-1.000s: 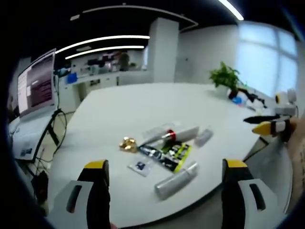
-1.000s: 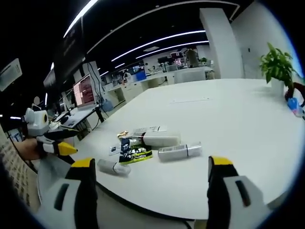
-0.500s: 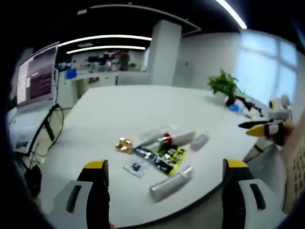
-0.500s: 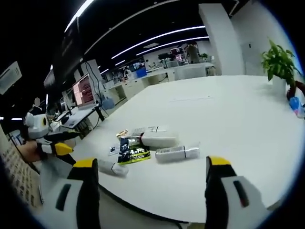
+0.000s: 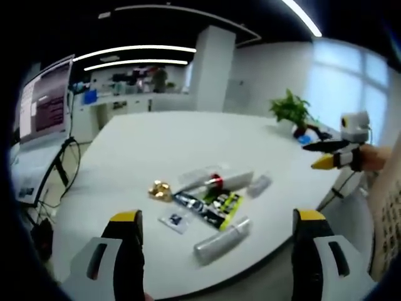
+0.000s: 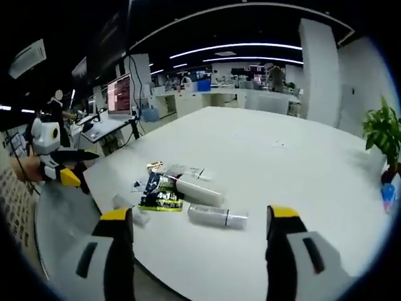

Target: Arrange the skincare products in the storage area until every visible bottle or jar stands upright without overlapping.

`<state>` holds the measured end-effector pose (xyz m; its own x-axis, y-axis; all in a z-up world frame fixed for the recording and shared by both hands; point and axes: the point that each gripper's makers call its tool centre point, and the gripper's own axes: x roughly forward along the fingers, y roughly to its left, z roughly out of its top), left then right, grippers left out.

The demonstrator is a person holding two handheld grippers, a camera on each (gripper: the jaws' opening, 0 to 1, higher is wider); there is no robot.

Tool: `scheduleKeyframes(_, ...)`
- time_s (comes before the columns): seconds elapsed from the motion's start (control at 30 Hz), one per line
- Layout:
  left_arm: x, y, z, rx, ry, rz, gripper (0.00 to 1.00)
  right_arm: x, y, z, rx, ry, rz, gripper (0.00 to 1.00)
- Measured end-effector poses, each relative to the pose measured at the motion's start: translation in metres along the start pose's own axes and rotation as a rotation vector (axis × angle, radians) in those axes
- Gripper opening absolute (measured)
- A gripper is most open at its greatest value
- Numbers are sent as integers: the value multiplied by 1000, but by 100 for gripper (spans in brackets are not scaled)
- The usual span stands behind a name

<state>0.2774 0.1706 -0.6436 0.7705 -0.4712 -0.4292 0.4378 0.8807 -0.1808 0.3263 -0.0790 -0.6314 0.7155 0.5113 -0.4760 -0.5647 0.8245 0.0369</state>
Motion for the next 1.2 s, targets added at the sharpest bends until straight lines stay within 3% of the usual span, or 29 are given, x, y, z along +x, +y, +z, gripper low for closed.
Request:
scheduleKeyframes(0.13, 0, 1, 0, -8, -3, 0, 97, 5, -1, 9, -88, 12, 41, 81)
scheduleKeyframes(0.57, 0, 6, -1, -16, 1, 15, 97, 46, -11, 21, -221, 88, 137, 67)
scheduleKeyframes(0.63, 1, 5, -2, -10, 8, 7, 97, 52, -8, 22, -223, 111, 167, 67)
scheduleKeyframes(0.77, 1, 3, -3, -5, 12, -4, 97, 63, 2, 25, -296, 123, 217, 54)
scheduleKeyframes(0.97, 1, 6, -3, -3, 14, 15, 97, 81, 17, 12, -429, 235, 321, 54)
scheduleKeyframes(1.2, 1, 5, -3, 9, 15, 12, 97, 106, 32, 11, -513, 286, 406, 50)
